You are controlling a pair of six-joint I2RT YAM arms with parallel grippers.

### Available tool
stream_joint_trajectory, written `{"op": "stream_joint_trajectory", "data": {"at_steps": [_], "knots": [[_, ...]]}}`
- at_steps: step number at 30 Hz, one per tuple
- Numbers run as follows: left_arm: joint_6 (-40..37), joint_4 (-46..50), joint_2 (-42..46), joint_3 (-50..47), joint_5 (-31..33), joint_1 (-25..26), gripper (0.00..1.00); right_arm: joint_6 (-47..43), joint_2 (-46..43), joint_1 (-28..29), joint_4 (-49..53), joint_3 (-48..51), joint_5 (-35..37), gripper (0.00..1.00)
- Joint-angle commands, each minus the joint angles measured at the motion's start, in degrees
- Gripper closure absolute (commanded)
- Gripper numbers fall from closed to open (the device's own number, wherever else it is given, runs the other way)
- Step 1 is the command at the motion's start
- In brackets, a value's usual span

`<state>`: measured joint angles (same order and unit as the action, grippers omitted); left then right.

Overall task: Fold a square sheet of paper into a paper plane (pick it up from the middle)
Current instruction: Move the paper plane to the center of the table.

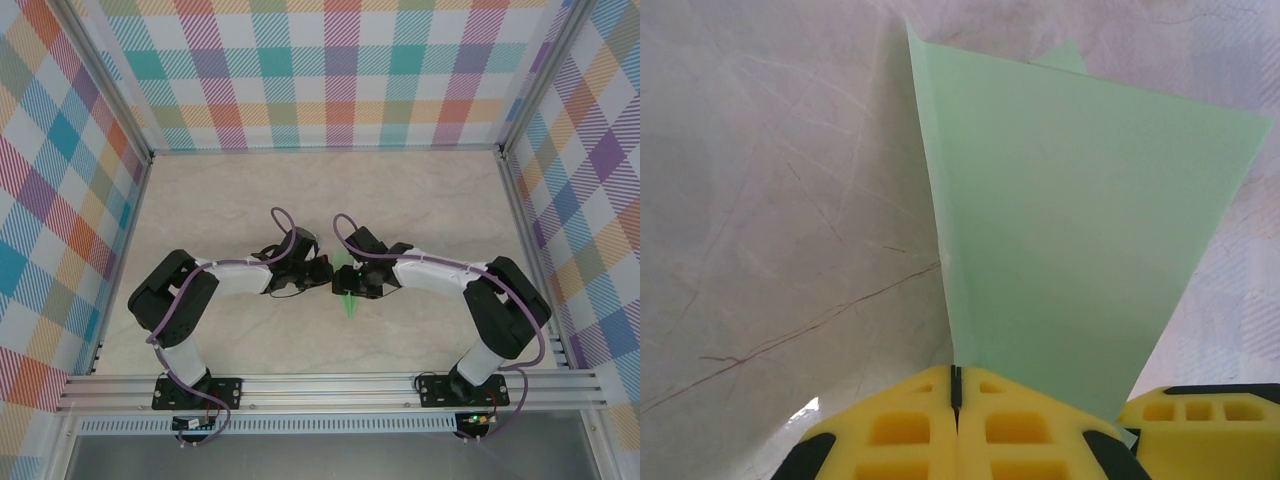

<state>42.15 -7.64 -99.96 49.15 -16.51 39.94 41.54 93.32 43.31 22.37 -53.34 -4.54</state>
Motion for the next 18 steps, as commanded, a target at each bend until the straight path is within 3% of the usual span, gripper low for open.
{"op": "stream_joint_trajectory", "data": {"at_steps": [1, 7, 10, 13, 15, 18], "knots": [[-0.9, 0.6, -0.1, 0.1, -0.4, -0.5, 1.00, -0.2, 1.6, 0.7, 2.1, -1.8, 1.9, 0.45], [-0.6, 1.5, 0.4, 0.2, -0.1, -0.5, 1.00, 0.2, 3.3, 1.5, 2.7, -3.0, 4.3, 0.50], [-0.3, 3.7, 1.3, 0.6, 1.2, -0.6, 0.95, 0.5, 3.9, 1.9, 3.5, -3.6, 5.9, 0.55], [0.3, 7.6, 3.3, 1.1, 4.4, -0.8, 0.81, 0.9, 4.1, 2.0, 4.2, -3.8, 7.0, 0.63], [1.2, 10.2, 5.3, 0.9, 7.7, -1.3, 0.67, 1.0, 4.0, 2.1, 4.8, -3.9, 8.0, 0.68], [2.0, 13.5, 8.6, 0.1, 11.6, -2.1, 0.58, 0.8, 4.6, 2.2, 5.5, -4.5, 8.6, 0.73]]}}
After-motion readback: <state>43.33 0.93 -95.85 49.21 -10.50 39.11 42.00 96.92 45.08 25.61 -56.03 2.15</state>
